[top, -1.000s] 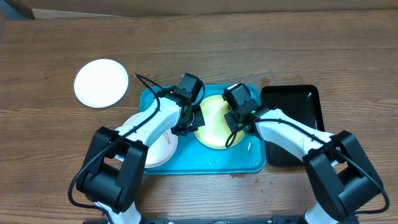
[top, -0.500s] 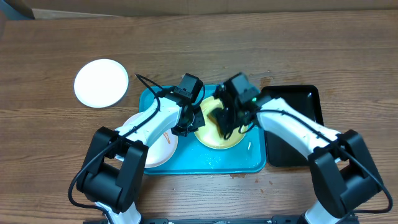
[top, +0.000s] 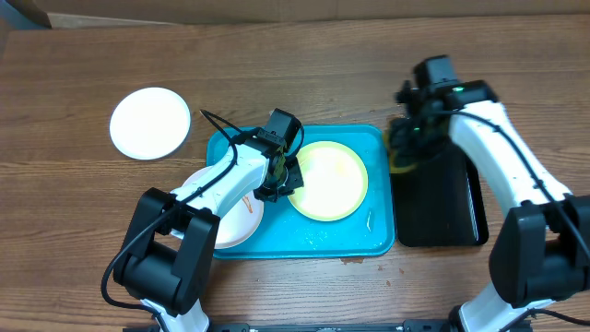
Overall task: Clean dirty plates on tray and stack at the side
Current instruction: 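Scrub the yellow-green plate with the sponge in the right gripper, then return the sponge to the basin, release it, raise right gripper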
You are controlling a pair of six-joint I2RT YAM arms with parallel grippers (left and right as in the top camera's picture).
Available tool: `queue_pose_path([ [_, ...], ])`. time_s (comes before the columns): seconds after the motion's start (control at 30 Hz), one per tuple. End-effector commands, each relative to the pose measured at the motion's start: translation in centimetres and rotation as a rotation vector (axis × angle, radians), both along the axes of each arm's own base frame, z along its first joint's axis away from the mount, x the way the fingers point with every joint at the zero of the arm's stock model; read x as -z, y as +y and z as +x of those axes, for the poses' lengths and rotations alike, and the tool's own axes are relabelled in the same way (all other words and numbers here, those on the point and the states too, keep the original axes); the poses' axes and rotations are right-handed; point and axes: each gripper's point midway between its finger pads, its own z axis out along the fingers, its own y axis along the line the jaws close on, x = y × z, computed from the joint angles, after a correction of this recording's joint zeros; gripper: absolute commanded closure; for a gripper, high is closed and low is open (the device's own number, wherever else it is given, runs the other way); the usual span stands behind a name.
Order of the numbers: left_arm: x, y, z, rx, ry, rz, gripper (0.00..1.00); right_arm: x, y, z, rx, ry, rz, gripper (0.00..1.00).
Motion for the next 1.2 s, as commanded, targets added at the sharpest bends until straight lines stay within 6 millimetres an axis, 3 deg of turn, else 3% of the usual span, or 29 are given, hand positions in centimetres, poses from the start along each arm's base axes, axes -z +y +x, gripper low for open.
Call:
queue_pose_path([
  [0.0, -0.8, -0.1, 0.7, 0.001, -0.027, -0.005, 0.89, 0.4, -3.5, 0.2, 0.068, 0.000, -0.088, 0.96],
  [0.2, -0.8, -0.4, 0.5, 0.004, -0.019, -0.022, 0.84, 2.2, -6.3, 0.1, 0.138, -0.001, -0.105, 0.96],
  [0.37, -0.8, -0.4, 0.5, 0.004, -0.019, -0.022, 0.80, 4.8, -6.5, -0.1, 0.145, -0.021, -0.103, 0.93],
  [0.4, -0.8, -0.4, 0.5, 0.004, -0.019, -0.022, 0.75, 5.5, -6.5, -0.3, 0.145, -0.022, -0.103, 0.83],
  [0.43, -0.8, -0.4, 0.5, 0.005, -0.017, -0.026, 0.68, 6.0, -6.5, -0.5, 0.145, -0.021, -0.103, 0.67],
  [0.53, -0.8, -0.5, 0.5, 0.005, -0.016, -0.029, 0.61, 6.8, -6.5, -0.8, 0.150, -0.025, -0.101, 0.48],
  [0.6, -0.8, -0.5, 0.5, 0.005, -0.016, -0.028, 0.60, 6.3, -6.4, -0.1, 0.172, -0.044, -0.088, 0.46],
  [0.7, -0.8, -0.5, 0.4, 0.005, -0.014, -0.028, 0.60, 3.9, -6.5, 1.7, 0.203, -0.085, -0.075, 0.45],
  [0.93, -0.8, -1.1, -0.1, 0.026, -0.008, -0.024, 0.59, -3.2, -9.4, 6.4, 0.328, -0.225, -0.046, 0.29],
  [1.0, -0.8, -1.6, -0.3, 0.043, -0.013, -0.027, 0.60, -3.9, -10.9, 6.8, 0.363, -0.243, -0.048, 0.27],
  [1.03, -0.8, -2.0, -0.3, 0.051, -0.018, -0.029, 0.60, -3.9, -11.8, 6.8, 0.382, -0.247, -0.051, 0.20],
  [1.07, -0.8, -2.2, -0.3, 0.058, -0.024, -0.029, 0.60, -3.9, -12.7, 6.7, 0.403, -0.247, -0.053, 0.00],
  [1.17, -0.8, -2.7, -0.2, 0.075, -0.054, -0.010, 0.56, -3.6, -15.2, 5.9, 0.463, -0.223, -0.061, 0.00],
])
